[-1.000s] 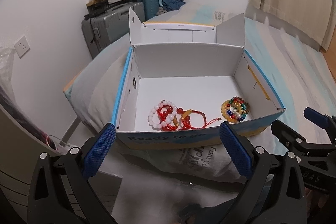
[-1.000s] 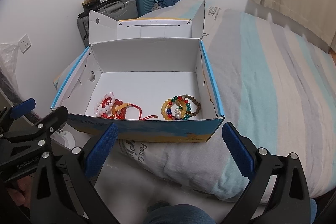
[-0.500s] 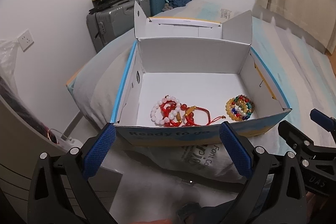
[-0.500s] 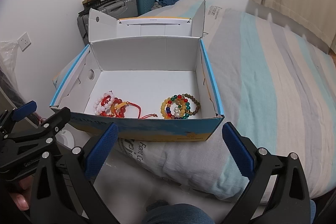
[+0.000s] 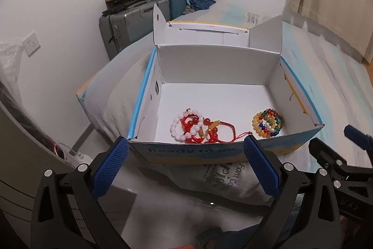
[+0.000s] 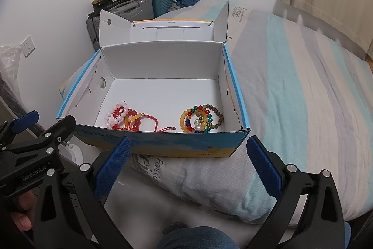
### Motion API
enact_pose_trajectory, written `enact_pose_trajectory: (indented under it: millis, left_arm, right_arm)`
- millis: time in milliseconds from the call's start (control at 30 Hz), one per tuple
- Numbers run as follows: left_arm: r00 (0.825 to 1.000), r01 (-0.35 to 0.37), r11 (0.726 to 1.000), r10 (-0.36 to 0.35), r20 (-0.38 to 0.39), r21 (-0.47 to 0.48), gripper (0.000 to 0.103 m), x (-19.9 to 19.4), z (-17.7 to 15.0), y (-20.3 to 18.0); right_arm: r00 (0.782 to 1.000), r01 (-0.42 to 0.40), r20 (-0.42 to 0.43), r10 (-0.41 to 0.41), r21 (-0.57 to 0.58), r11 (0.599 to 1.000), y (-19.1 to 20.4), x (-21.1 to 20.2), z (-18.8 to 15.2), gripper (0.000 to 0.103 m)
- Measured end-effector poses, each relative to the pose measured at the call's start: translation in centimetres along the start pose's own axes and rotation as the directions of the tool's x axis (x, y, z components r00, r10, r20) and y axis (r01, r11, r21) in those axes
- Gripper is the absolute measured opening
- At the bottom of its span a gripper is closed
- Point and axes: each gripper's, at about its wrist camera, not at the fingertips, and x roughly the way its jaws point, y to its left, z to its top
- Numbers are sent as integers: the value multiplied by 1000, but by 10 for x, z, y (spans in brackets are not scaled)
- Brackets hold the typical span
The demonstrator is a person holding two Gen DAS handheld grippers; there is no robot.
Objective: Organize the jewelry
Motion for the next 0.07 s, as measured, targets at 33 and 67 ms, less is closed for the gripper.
enact_pose_trajectory:
  millis: [33,67]
  left_arm:
    - [1000,4,1000,-4,-2,6,97,0,0,0]
    - [1000,10,1000,-10,-4,6,97,0,0,0]
  right_arm:
    - [1000,-1,-1,1,1,1000,0,0,-1,95]
    - [1000,0,-1,0,-1,1000,1,0,-1,95]
